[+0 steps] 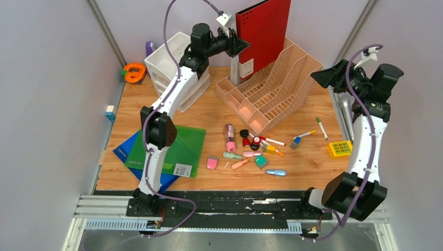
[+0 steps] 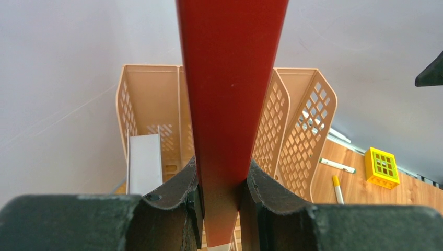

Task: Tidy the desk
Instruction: Place the folder in the storage box.

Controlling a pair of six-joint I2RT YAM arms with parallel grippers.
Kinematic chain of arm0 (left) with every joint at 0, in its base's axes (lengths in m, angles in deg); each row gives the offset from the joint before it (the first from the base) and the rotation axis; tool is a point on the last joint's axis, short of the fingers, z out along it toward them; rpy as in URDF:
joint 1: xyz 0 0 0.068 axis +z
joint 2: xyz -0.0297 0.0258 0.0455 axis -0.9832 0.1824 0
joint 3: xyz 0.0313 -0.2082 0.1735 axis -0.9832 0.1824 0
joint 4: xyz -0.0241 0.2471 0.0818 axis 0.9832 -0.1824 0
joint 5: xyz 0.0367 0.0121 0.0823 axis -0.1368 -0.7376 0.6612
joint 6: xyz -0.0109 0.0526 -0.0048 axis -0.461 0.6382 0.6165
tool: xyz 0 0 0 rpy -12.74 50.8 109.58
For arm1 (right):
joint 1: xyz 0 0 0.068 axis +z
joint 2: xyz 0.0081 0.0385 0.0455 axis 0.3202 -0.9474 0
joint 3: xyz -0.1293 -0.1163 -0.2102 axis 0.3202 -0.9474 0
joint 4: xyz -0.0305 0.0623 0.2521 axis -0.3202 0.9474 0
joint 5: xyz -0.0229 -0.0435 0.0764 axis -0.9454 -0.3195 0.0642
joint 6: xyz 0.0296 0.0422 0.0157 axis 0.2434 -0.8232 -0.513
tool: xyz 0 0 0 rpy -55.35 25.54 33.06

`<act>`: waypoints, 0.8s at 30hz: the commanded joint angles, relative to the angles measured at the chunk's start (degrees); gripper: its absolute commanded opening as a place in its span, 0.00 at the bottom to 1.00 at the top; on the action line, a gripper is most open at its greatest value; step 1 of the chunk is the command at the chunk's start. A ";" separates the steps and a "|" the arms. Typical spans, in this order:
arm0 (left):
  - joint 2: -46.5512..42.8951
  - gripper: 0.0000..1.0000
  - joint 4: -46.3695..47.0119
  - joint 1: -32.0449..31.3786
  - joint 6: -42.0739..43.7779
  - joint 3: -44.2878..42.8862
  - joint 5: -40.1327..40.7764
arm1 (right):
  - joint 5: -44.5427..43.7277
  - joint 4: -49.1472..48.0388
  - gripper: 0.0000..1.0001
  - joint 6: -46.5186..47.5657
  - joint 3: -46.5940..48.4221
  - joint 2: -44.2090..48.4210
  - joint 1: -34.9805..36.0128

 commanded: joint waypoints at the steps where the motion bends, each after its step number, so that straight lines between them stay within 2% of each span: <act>1: 1.68 0.00 10.20 -1.31 -1.04 -4.19 -0.87 | 1.04 -1.38 0.75 0.48 -0.83 -0.31 -0.58; 8: 4.70 0.00 14.43 -1.78 -1.50 -1.44 -0.40 | 0.95 -1.44 0.75 1.14 -3.00 -0.30 -0.84; 16: 5.05 0.00 23.17 -2.38 -0.86 9.32 -2.08 | 1.04 -1.91 0.75 1.27 -4.95 0.01 -1.02; 23: 5.23 0.00 24.33 -3.46 3.18 15.95 -2.17 | 0.94 -2.09 0.76 1.31 -6.00 1.44 -1.15; 24: 5.16 0.04 24.01 -3.53 3.87 16.92 -2.14 | 0.95 -2.09 0.76 1.34 -6.19 1.68 -1.09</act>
